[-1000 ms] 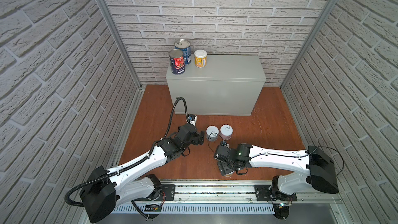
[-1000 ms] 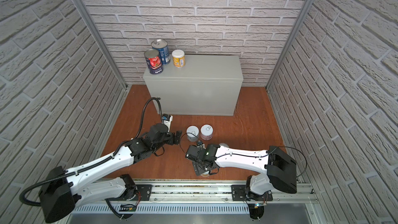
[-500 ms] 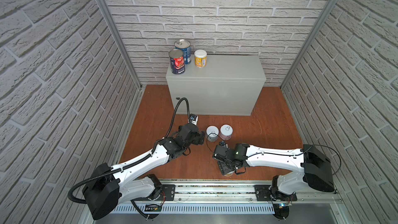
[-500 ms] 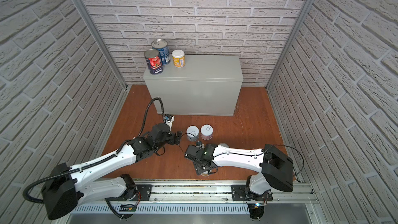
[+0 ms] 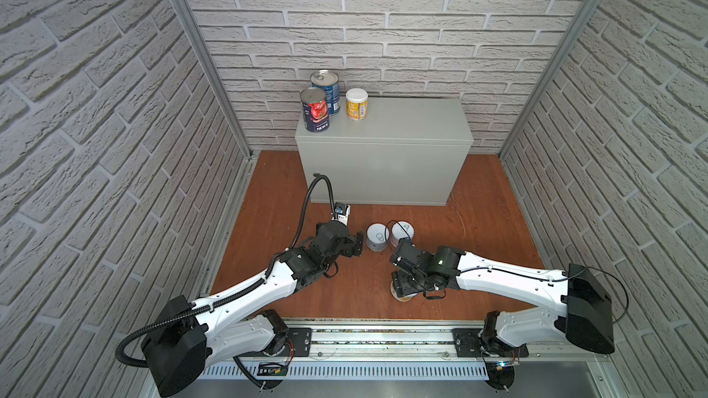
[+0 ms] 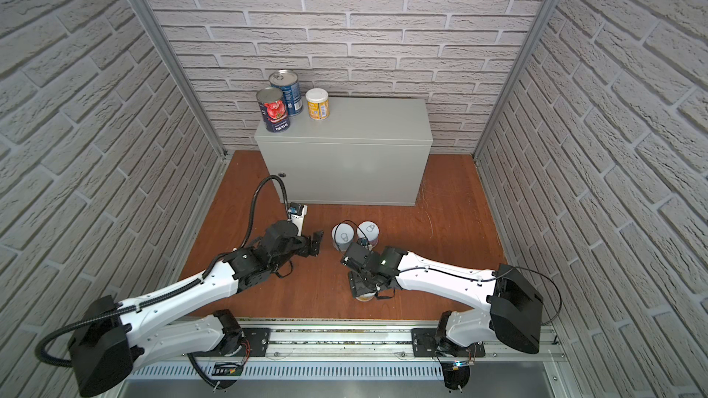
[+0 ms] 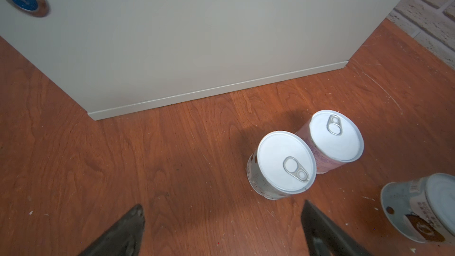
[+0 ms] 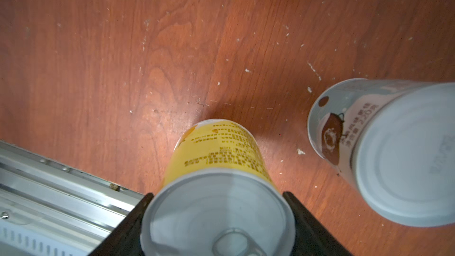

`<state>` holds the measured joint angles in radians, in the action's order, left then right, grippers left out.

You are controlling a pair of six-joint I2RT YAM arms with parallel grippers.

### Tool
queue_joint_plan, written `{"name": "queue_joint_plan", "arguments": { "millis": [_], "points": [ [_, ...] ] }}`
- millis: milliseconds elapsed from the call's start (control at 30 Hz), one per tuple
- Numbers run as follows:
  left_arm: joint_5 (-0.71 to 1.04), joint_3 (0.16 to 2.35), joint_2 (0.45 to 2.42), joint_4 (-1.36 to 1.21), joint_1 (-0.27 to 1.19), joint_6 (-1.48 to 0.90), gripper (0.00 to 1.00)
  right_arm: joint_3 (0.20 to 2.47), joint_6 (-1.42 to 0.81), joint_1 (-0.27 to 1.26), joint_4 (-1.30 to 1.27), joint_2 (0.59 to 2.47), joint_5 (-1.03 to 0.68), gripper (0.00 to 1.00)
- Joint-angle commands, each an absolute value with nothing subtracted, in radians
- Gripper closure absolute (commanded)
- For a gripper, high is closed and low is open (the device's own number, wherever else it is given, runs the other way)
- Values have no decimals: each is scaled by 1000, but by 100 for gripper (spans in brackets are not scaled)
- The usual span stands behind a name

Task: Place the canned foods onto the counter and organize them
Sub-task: 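Lift the yellow-labelled can with the right gripper toward the left gripper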

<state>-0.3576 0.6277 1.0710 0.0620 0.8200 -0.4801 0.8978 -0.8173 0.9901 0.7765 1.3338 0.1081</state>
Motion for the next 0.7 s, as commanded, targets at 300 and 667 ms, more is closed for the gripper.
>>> {"name": "queue_joint_plan", "arguments": {
  "millis": [300, 667],
  "points": [
    [-342, 558, 1006, -88, 816, -456, 2, 966, -732, 868, 644, 1258, -1, 35],
    [-296, 604, 1002, -71, 816, -457, 2, 1073, -652, 797, 630, 1248, -55, 35]
  ]
}}
